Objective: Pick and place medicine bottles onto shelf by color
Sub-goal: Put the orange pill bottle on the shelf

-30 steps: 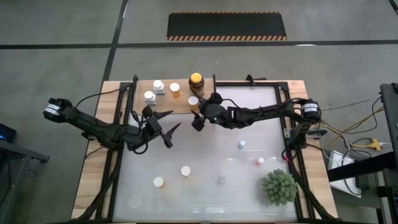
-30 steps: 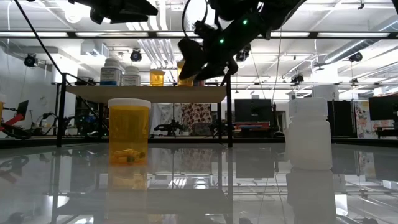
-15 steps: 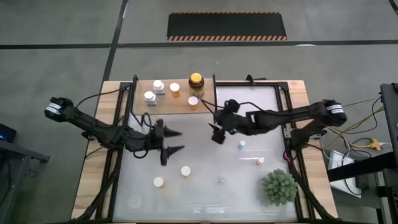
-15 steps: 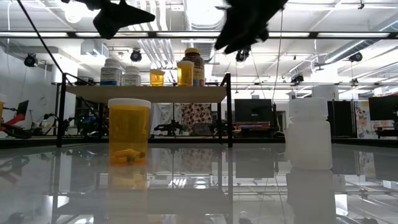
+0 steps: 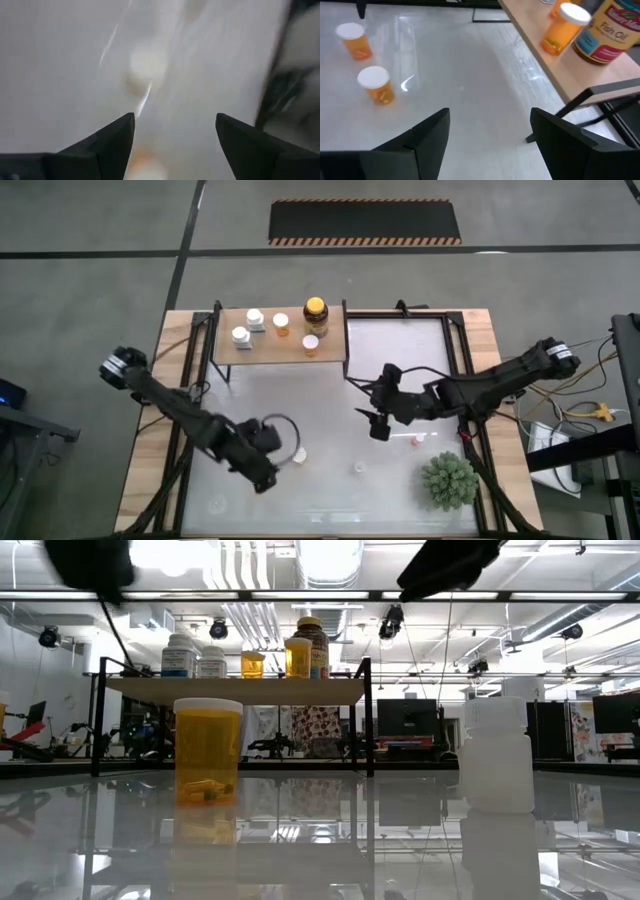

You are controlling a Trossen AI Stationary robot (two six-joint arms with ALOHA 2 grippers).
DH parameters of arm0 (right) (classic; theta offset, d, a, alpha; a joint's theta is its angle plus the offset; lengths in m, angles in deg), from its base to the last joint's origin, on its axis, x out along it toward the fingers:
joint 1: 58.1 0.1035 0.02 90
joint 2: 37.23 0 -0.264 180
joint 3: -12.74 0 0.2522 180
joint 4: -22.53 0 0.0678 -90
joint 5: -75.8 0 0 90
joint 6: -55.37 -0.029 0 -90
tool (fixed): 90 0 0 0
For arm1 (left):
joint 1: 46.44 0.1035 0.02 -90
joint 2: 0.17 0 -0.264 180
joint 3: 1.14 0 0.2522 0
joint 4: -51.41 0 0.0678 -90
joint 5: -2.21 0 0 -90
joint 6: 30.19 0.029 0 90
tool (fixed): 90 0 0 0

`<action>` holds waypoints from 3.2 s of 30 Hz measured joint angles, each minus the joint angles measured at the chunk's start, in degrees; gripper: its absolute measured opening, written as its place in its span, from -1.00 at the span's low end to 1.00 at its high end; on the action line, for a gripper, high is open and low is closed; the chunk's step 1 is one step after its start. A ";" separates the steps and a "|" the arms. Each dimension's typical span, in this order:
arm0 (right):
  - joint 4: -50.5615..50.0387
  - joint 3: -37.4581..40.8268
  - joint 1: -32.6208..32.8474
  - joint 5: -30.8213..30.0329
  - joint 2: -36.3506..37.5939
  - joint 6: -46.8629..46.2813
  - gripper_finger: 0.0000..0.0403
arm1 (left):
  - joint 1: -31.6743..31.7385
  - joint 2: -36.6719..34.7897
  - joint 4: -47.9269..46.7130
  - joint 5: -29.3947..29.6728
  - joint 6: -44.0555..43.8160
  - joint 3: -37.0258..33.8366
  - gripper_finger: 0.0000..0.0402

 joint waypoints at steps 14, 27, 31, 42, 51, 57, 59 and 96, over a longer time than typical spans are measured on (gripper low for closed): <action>5.48 4.17 0.12 0.13 0.02 -0.11 0.30 | -9.85 16.26 -24.98 -5.33 -1.88 13.27 0.31; 6.10 4.17 0.12 0.13 0.02 -0.07 0.29 | -11.02 13.36 -15.80 0.07 -2.13 4.19 0.31; 6.09 4.17 0.12 0.13 0.02 -0.03 0.28 | -11.04 12.61 -10.85 0.06 -2.14 0.70 0.31; 6.08 4.17 0.10 0.09 0.02 -0.08 0.27 | -11.02 12.34 -5.12 0.21 -2.22 -3.43 0.29; 6.08 4.17 0.10 -0.02 0.02 -0.10 0.27 | -11.02 12.32 -5.13 0.28 -1.97 -3.19 -0.08; 6.08 4.17 0.10 -0.02 0.02 0.10 0.27 | -9.21 11.85 -6.67 0.18 -0.90 -0.20 -0.06; 6.07 4.17 0.10 -0.04 0.02 0.14 0.27 | -7.43 11.23 -7.40 -0.02 1.56 1.72 -0.04; 6.07 4.17 -0.19 -0.26 0.02 0.41 0.24 | 58.33 -2.65 -22.01 -1.29 59.63 12.59 -0.05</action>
